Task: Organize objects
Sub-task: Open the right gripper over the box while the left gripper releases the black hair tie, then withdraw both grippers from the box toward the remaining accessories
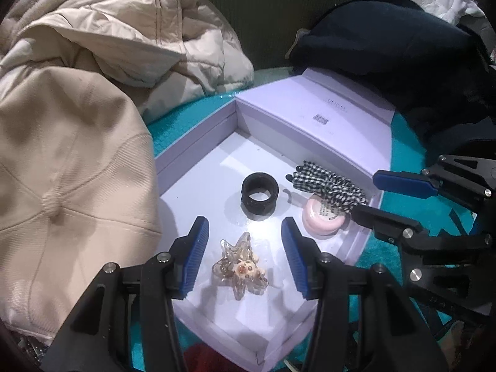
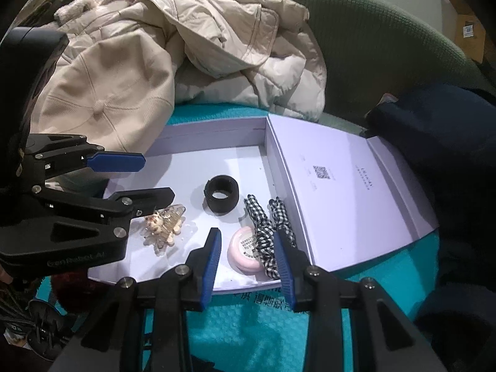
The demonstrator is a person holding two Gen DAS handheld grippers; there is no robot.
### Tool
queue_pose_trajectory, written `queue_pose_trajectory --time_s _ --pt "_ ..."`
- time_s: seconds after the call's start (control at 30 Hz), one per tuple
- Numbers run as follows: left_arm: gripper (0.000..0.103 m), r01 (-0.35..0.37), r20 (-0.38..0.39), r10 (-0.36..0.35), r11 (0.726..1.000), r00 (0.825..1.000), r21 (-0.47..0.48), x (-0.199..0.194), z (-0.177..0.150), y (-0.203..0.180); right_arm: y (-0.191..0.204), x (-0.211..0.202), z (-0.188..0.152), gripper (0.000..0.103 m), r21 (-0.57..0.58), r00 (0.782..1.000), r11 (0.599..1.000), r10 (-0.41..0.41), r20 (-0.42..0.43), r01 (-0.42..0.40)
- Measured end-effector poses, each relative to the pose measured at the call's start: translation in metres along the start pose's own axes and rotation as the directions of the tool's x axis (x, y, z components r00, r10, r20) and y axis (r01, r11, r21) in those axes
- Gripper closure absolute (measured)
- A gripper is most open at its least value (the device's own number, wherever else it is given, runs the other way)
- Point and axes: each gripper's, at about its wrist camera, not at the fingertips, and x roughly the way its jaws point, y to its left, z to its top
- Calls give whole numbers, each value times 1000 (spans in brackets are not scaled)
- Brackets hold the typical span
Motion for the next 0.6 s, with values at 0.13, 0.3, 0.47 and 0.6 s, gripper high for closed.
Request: queue_pose_trajectory --time_s 0.13,0.3,0.47,0.6 --pt "56 -3 19 3 1000 1000 -6 -19 0 4 4 -15 3 69 1 1000 1000 -5 21 5" --pt "56 -2 32 3 1000 999 -16 -42 -3 10 9 -34 5 69 22 999 1000 3 42 -4" --pt "56 -28 51 29 1000 998 -9 -63 -8 14 20 -47 2 69 14 999 1000 8 50 -9" --pt "56 -37 56 37 999 998 -12 -75 -16 15 29 -55 -3 69 7 999 1000 8 53 -8"
